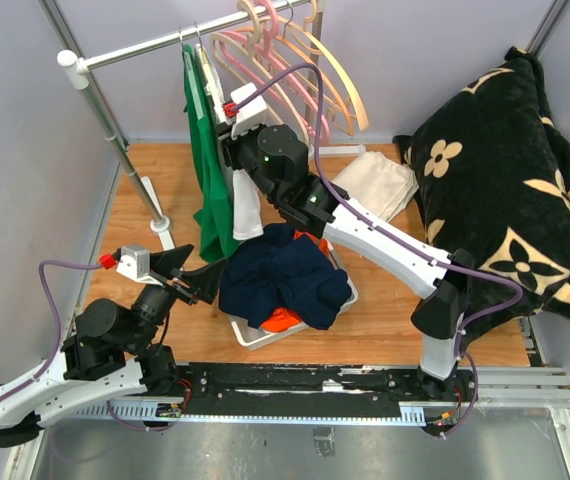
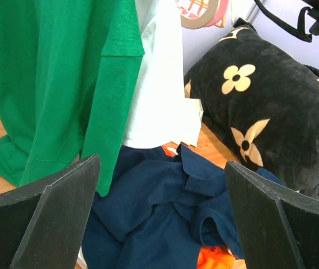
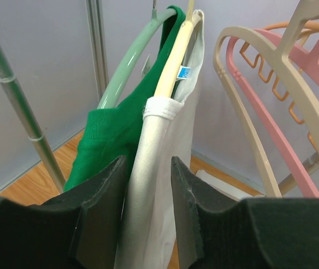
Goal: Remove the t-shirt from the hanger
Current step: Pick up the hanger from the clothesline.
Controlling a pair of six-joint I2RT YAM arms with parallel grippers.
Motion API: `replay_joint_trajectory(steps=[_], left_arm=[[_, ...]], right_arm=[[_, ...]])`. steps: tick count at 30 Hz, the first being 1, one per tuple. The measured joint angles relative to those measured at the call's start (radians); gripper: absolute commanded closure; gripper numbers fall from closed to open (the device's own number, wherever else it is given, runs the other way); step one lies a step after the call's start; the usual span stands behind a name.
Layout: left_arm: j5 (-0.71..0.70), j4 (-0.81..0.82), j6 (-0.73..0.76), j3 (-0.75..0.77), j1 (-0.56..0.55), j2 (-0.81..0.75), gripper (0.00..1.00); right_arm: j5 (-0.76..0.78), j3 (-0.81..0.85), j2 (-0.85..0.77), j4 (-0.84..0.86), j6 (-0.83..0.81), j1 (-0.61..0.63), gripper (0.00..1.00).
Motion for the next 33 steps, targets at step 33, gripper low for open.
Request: replay_joint_trajectory(steps=[33], left_arm=[[0.0,0.016,0.02,0.0,0.0,0.027,0.03]], right_arm=[[-0.014,-0.081,-0.023,0.043,0.006,-0.071,0.99]])
